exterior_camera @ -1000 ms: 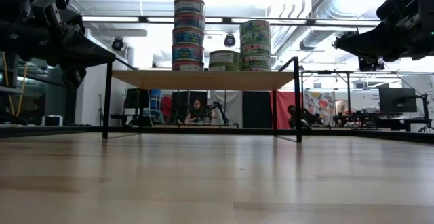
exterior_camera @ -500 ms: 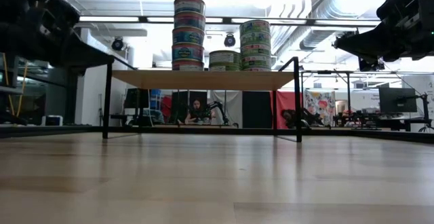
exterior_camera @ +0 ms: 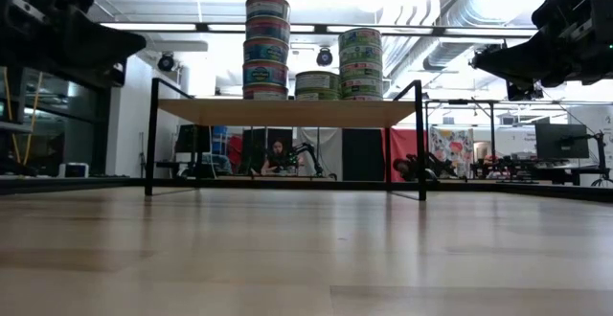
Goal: Stack canned seafood by type on shelf
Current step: Return to Home Position
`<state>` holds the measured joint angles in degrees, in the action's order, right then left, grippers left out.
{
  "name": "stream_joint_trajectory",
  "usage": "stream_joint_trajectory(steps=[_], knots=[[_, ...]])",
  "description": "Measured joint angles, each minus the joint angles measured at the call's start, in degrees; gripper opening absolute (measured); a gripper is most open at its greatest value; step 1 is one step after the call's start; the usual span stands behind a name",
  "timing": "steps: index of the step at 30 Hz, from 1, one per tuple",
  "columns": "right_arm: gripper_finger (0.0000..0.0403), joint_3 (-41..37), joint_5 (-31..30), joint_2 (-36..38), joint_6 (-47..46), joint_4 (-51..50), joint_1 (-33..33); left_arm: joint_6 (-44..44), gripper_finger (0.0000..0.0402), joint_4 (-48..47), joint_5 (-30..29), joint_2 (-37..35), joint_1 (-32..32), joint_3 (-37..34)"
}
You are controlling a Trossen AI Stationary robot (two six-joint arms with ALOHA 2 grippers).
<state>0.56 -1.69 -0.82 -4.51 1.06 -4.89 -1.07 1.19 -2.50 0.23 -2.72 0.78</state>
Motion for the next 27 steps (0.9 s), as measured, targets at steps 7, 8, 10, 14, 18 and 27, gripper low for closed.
stream_joint_trajectory(steps=[7,8,10,14,18,27], knots=[[0.0000,0.0,0.0,0.0,0.0,0.0,0.0,-4.4,0.0000,0.3,0.3,0.0,0.0,-0.1],[0.0000,0.0,0.0,0.0,0.0,0.0,0.0,-4.4,0.0000,0.2,0.3,0.0,0.0,-0.1],[0.0000,0.0,0.0,0.0,0.0,0.0,0.0,-4.4,0.0000,-0.6,0.3,0.0,0.0,-0.1],[0.0000,0.0,0.0,0.0,0.0,0.0,0.0,-4.3,0.0000,-0.6,0.3,0.2,0.0,-0.1],[0.0000,0.0,0.0,0.0,0.0,0.0,0.0,-4.3,0.0000,-0.6,0.3,0.1,0.0,-0.1],[0.0000,0.0,0.0,0.0,0.0,0.0,0.0,-4.3,0.0000,-0.5,0.3,0.1,0.0,-0.1]])
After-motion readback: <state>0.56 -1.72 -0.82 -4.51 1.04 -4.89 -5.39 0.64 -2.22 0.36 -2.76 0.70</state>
